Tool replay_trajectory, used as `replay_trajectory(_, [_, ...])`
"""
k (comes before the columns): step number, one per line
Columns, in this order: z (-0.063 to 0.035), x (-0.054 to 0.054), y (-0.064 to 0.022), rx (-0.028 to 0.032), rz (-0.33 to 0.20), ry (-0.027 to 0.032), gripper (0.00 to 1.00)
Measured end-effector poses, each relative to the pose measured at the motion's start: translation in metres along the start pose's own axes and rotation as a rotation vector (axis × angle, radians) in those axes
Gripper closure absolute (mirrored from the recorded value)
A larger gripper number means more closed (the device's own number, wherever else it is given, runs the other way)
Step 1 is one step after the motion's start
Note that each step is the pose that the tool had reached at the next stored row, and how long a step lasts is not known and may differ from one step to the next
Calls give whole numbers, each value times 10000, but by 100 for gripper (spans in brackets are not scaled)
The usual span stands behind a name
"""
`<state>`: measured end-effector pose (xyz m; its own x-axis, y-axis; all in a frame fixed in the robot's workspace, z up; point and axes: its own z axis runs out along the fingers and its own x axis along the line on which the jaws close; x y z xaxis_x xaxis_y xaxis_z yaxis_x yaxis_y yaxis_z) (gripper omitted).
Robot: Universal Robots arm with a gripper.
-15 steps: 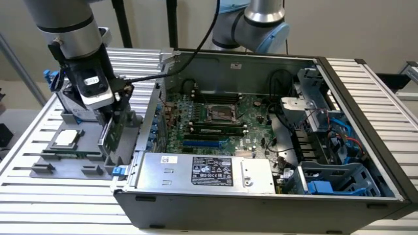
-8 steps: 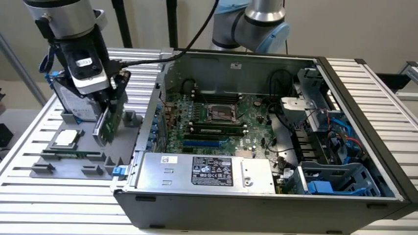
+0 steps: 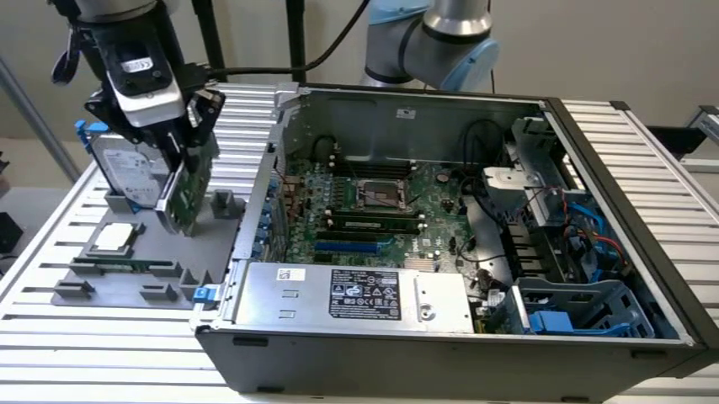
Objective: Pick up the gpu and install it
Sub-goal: 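Pick up the gpu and move the gpu toward the slot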
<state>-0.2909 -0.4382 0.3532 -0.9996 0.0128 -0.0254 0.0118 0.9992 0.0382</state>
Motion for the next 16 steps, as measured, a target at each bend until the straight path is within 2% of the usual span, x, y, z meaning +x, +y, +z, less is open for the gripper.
replay_trajectory(8, [-357, -229, 12, -12, -49, 20, 100])
replay_trajectory(16, [-712, -593, 14, -48, -55, 65, 100])
